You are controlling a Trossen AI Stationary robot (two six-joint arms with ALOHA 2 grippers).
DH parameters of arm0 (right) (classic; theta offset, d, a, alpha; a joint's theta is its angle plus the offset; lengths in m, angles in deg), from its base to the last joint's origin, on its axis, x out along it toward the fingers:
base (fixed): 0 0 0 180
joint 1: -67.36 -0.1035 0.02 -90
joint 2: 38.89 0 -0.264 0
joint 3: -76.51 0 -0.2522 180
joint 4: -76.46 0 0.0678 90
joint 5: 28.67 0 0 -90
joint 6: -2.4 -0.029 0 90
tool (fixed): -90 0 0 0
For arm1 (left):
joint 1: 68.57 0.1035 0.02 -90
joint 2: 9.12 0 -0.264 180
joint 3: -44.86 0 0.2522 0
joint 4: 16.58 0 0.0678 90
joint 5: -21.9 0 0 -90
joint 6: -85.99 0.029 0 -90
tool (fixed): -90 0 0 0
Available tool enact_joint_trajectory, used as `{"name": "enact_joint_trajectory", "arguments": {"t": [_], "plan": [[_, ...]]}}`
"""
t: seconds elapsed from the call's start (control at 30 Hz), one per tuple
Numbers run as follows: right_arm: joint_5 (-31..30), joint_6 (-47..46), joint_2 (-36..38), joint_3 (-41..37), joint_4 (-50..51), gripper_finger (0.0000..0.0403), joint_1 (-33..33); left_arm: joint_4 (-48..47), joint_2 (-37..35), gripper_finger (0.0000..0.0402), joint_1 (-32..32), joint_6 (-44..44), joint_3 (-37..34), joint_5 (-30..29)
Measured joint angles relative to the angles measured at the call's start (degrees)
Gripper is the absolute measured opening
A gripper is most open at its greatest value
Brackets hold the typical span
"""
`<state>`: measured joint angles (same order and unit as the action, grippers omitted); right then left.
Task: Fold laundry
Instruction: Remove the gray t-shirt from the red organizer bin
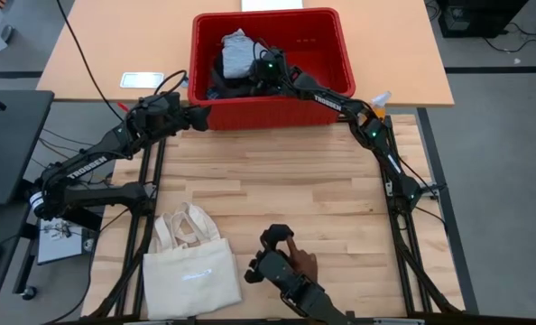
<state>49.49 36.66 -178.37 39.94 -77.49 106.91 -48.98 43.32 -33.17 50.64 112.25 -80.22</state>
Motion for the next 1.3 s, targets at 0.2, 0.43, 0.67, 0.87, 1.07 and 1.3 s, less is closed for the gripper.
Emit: {"name": "enact_joint_trajectory", "arguments": {"t": [0.2,0.43,0.67,0.87,1.07,1.3], "plan": [[3.2,0.0,0.0,0.0,-0.8,0.0276,0.0,0.0,0.0,0.0270,0.0,-1.1,0.0,0.0],[3.7,-0.1,0.0,0.0,5.3,0.0268,0.0,0.0,0.0,0.0270,0.0,-1.3,0.0,0.0],[2.7,-1.2,0.0,0.0,5.3,0.0269,1.2,1.5,0.1,0.0270,0.0,-1.3,0.0,-0.1],[3.9,-1.2,0.0,0.0,4.1,0.0269,1.6,1.4,0.1,0.0270,0.0,-1.4,0.0,0.0],[4.8,-0.8,-0.4,-0.2,3.1,0.0254,2.3,1.4,0.1,0.0270,0.0,-1.5,0.0,0.0],[5.0,-2.6,-0.3,-0.2,2.9,0.0145,2.6,1.4,0.1,0.0270,0.0,-1.5,0.0,-0.1]]}}
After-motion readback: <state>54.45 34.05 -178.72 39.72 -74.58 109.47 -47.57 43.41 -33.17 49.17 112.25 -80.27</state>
